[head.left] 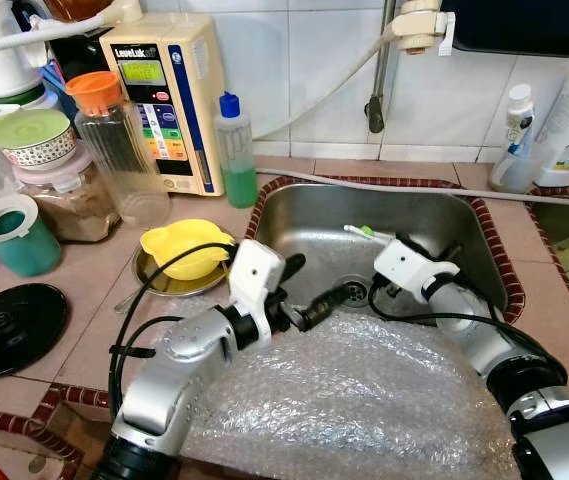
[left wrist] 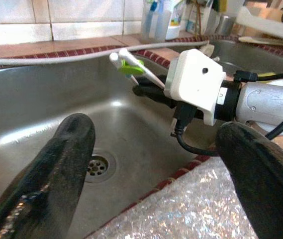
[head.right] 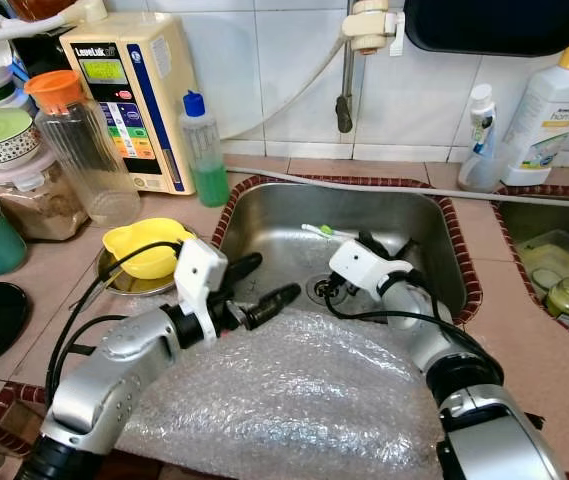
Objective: Kitchen organization
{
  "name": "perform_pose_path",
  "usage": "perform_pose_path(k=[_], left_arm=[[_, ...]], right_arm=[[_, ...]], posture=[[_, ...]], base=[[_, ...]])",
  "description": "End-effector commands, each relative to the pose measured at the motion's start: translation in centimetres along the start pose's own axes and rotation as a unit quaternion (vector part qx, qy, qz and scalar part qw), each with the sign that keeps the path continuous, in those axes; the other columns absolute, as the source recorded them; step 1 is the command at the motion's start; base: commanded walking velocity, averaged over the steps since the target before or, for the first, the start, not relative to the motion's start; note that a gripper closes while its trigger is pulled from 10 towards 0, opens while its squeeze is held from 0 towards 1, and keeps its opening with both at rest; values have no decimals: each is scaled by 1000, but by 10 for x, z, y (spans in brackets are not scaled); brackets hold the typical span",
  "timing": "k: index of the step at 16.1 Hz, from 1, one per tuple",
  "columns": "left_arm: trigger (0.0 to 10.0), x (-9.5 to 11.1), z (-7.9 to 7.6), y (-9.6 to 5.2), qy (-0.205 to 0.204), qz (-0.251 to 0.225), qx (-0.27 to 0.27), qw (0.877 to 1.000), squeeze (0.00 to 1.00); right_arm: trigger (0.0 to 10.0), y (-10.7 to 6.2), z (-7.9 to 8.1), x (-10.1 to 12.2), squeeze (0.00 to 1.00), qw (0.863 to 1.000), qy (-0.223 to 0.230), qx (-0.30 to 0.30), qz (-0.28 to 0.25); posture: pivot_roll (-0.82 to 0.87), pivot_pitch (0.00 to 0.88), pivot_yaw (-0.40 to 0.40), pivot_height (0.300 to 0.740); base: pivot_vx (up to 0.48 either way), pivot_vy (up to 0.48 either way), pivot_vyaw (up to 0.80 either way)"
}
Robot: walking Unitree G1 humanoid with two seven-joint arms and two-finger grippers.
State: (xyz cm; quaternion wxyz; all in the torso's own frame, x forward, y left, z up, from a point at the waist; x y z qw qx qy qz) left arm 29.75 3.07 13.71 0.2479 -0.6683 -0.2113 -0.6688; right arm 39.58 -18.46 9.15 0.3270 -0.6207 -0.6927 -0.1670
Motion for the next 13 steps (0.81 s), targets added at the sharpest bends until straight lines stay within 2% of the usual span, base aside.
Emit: perform_pose_path(k=[1,2,3,13], left_arm=[[10000,3,-1,-1,15,-2,-2,1000,1000],[10000,2,-1,-2,14,-1,-2,1000,1000],[10000,1,-1,-3,16,5,-4,1000,1000],[10000,-4,-5,-1,19,22,-20,999,1000]], right_arm=[[3882,3,-2,0,0,1000,7,-1,10],[3882,3,-2,-2,0,1000,15,-1,18],[10000,3,-1,-9,1000,998,41,-2,37],[10000,1,4,-17,1000,994,98,8,52]], posture=[[0,0,83,740],[0,0,83,740],[1,0,85,740],[-9,0,90,740]], base=[[0,0,0],[0,0,0],[0,0,0],[0,0,0]])
Point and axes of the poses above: a point about 5 cm out from each wrist's last joint towards the gripper, its own y axis pointing out of the wrist towards the gripper, its own x axis along the axis of the wrist's last joint, z = x × y, the point moved 4 cm from there along y, pointing out of the wrist towards the gripper, and after that the axes turned 9 degrees about y, right-handed, at the moved point
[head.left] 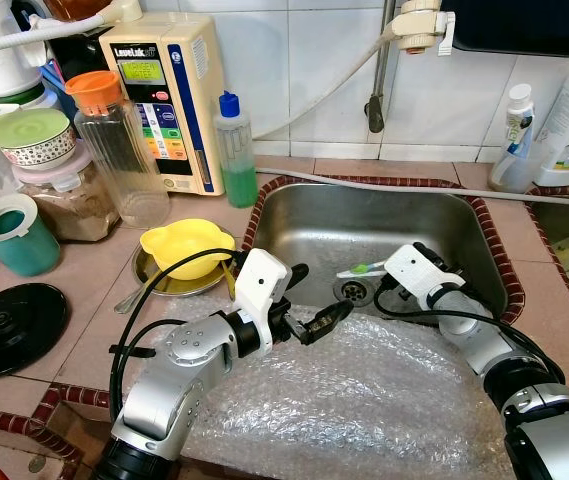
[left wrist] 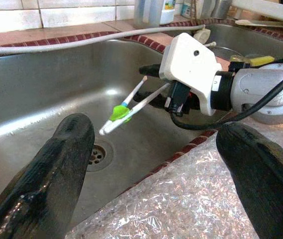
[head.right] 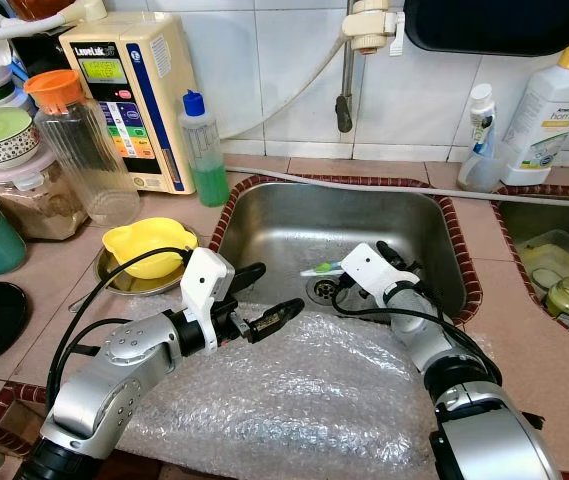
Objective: Kitchen organization
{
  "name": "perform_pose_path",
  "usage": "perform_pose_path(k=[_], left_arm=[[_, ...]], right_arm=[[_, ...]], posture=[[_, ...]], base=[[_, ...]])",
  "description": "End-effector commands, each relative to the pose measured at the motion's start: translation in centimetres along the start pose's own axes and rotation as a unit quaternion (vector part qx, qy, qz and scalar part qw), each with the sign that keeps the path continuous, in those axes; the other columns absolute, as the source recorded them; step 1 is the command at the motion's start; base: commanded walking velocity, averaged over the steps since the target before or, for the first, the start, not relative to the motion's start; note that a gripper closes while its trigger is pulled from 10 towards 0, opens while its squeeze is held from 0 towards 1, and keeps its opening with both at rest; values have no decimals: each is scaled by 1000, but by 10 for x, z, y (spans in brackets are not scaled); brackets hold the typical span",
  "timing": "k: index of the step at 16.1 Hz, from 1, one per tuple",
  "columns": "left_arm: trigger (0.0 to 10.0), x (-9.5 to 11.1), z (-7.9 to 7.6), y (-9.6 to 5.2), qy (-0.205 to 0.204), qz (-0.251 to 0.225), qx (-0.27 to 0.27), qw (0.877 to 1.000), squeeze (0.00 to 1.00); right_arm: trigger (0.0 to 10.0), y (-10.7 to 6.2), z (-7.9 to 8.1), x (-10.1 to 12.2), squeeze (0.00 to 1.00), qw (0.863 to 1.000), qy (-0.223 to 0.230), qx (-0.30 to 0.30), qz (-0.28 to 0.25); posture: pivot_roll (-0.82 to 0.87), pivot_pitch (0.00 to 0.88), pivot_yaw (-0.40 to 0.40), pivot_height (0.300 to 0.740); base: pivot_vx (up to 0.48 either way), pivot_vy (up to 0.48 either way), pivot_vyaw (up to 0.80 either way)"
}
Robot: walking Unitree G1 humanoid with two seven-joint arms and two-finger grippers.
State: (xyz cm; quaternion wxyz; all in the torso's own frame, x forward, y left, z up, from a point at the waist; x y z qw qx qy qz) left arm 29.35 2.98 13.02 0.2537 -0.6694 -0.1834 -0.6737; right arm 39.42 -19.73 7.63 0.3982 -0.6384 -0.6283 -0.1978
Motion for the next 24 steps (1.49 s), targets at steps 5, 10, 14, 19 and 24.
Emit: perform_pose_path(k=[5,10,14,19,24], left_arm=[[10000,1,-2,1,-4,8,-2,1000,1000],[10000,1,-3,2,-3,10,-3,1000,1000],[10000,1,-3,2,-2,10,-3,1000,1000],[10000,1,-2,4,4,9,5,1000,1000],[10000,11,17,4,27,-9,69,997,0]], right_arm=[[10000,3,15,1,1000,991,122,52,19],[10000,5,19,1,1000,950,301,69,39],[10000,3,26,-3,1000,941,321,92,60],[10000,6,13,16,1000,950,303,72,3],[10000,-6,-11,60,0,952,274,-12,-133]], posture=[[-12,0,90,740],[-13,0,89,740],[-16,0,88,740],[-18,0,85,740],[-19,0,79,740]], base=[[0,0,0],[0,0,0],[0,0,0],[0,0,0],[0,0,0]])
Point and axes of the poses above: a point about 5 cm out from each wrist's last joint towards the gripper, its own y axis pointing out of the wrist towards the gripper, its own x axis along the axis of the wrist's last joint, z = x × y, the point moved 4 cm from there along y, pointing out of the wrist towards the gripper, and after that the axes turned 9 degrees about y, right-handed, at the moved point
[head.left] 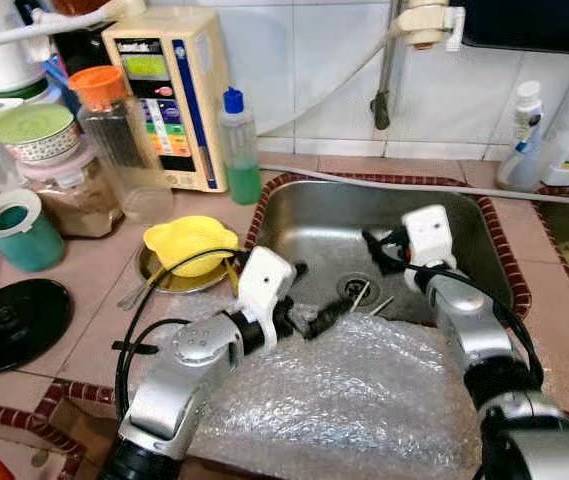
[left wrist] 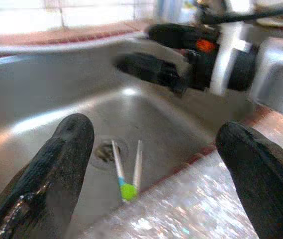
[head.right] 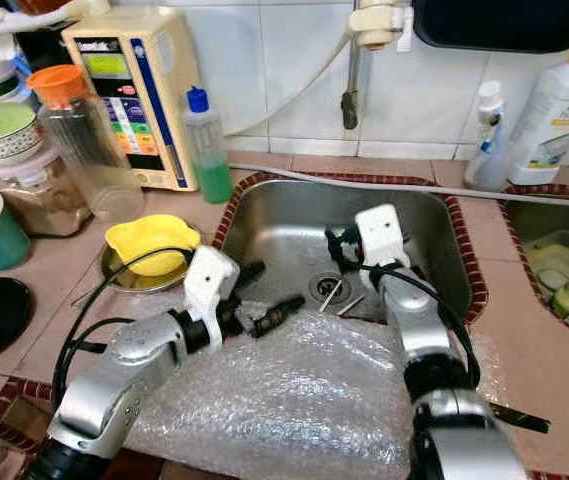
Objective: Kitchen organization
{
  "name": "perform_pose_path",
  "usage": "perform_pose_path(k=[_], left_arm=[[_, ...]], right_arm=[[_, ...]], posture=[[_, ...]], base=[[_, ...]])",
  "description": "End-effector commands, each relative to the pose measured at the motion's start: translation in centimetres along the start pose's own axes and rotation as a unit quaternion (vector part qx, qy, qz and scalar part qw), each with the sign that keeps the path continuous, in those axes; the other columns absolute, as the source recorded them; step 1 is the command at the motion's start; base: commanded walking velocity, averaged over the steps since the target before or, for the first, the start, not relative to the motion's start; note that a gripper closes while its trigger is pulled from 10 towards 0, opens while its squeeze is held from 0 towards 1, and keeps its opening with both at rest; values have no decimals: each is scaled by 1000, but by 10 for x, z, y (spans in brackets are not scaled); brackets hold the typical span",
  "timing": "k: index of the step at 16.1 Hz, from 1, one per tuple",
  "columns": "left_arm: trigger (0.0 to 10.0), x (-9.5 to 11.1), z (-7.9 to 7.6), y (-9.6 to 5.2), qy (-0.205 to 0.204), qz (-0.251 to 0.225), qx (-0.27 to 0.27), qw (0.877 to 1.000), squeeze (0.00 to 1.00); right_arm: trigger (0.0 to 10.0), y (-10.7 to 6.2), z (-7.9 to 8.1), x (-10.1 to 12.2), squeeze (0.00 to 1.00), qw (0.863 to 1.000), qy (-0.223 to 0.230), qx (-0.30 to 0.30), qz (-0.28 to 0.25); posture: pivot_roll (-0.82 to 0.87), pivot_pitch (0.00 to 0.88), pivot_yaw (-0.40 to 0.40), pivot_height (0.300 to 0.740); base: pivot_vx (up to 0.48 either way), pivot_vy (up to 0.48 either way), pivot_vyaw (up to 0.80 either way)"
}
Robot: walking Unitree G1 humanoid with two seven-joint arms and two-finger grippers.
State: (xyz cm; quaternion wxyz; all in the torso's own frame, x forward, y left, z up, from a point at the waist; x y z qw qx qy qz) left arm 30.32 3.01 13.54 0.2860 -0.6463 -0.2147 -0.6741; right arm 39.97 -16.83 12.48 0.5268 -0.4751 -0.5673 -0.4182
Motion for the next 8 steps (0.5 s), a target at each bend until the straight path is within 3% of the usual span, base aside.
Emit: perform_pose_path(k=[1,3,5,8], left_arm=[[10000,5,11,0,13,-8,27,1000,0],[10000,11,45,-6,24,-31,150,988,0],[10000,12,59,-14,20,-40,199,979,0],[10000,6,67,-20,20,-35,221,974,0]], right_arm=[[10000,-1,0,5,0,1000,-6,-9,-11],[10000,-20,-9,12,0,997,2,-60,-47],[10000,-36,-20,14,0,993,2,-105,-62],[10000,-52,-25,11,0,989,8,-131,-62]], posture=[[-19,0,79,740],[-32,0,78,740],[-42,0,85,740],[-49,0,94,740]], base=[[0,0,0],[0,0,0],[0,0,0],[0,0,0]])
Point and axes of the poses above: a point about 5 cm out from each wrist's last joint towards the gripper, its own y axis pointing out of the wrist towards the gripper, its own x axis along the axis of the wrist's last joint, z = x × y, the point moved 4 cm from there along y, pointing out of the wrist towards the gripper, and after that the axes turned 9 degrees about y, right-handed, at the moved point
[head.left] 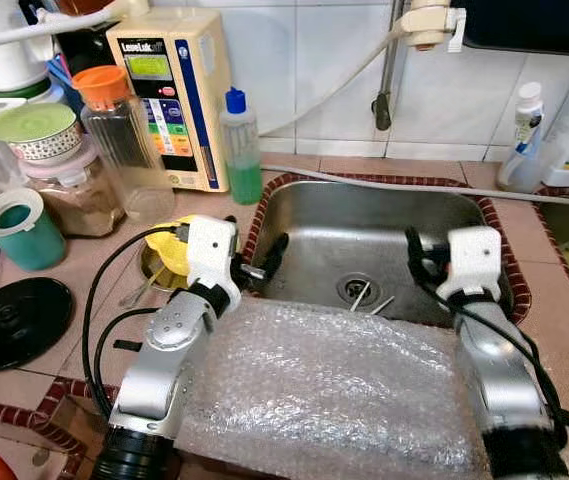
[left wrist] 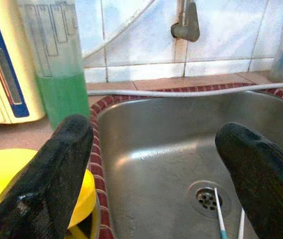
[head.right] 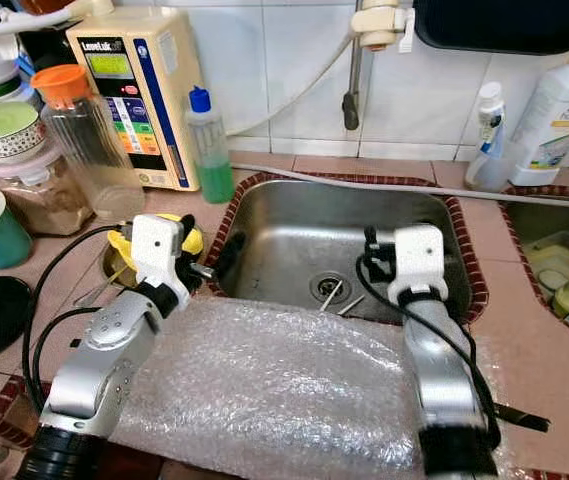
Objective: Kitchen organization
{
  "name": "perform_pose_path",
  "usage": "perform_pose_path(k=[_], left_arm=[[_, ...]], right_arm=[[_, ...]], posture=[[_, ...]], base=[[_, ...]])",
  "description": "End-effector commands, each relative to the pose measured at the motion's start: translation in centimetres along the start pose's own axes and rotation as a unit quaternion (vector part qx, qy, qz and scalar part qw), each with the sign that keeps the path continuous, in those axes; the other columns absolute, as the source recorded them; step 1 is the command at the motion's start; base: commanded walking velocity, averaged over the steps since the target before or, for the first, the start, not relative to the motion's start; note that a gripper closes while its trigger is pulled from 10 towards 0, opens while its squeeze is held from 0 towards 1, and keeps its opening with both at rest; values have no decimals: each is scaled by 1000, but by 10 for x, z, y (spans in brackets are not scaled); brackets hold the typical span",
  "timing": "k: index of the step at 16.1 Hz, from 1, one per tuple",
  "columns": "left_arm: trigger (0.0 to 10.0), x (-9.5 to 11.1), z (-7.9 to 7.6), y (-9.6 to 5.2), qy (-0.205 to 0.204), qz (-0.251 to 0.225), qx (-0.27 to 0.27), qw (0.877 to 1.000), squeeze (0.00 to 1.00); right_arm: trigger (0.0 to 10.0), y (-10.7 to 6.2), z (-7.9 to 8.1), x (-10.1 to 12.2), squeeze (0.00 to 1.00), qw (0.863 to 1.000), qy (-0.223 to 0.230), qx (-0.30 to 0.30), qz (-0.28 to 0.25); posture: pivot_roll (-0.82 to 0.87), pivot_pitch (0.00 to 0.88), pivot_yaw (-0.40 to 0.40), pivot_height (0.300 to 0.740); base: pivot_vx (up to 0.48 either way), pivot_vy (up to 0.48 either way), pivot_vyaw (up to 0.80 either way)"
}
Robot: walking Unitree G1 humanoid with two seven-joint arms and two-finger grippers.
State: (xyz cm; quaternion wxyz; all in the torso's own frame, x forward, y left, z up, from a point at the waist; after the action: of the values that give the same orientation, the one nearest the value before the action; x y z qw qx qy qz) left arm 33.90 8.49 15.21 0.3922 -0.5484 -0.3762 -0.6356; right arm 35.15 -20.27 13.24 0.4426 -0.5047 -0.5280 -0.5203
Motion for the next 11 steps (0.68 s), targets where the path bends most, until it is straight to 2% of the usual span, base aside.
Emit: perform_pose_path(k=[1,2,5,8,11], left_arm=[[10000,-5,6,-1,7,8,17,1000,0],[10000,-6,7,-1,8,7,20,1000,0],[10000,-5,3,3,1,2,20,1000,0],[10000,-12,1,0,-14,11,22,1000,0],[10000,-22,4,-7,-15,25,38,999,0]], right_arm=[[10000,-2,-2,9,0,1000,7,-8,-11],[10000,-4,-3,10,0,1000,8,-11,-10],[10000,-8,-6,13,0,1000,0,-20,-3],[10000,-11,-9,18,0,1000,-6,-27,-4],[10000,-16,-8,17,0,999,-19,-28,8]], posture=[[-50,0,96,740],[-52,0,98,740],[-66,0,103,740],[-77,0,107,740],[-81,0,88,740]], base=[[0,0,0],[0,0,0],[0,0,-800],[0,0,-727],[0,0,0]])
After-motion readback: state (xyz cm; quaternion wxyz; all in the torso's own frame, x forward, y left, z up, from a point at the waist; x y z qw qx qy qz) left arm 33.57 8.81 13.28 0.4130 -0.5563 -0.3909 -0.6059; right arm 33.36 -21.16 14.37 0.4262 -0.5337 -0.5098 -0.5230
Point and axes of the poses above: a point about 5 cm out from each wrist's last joint towards the gripper, its own y axis pointing out of the wrist towards the gripper, its own x axis along the axis of the wrist's last joint, z = x × y, the point moved 4 cm from there along y, pointing out of the wrist towards the gripper, and after that the axes turned 9 degrees about y, right-handed, at the moved point
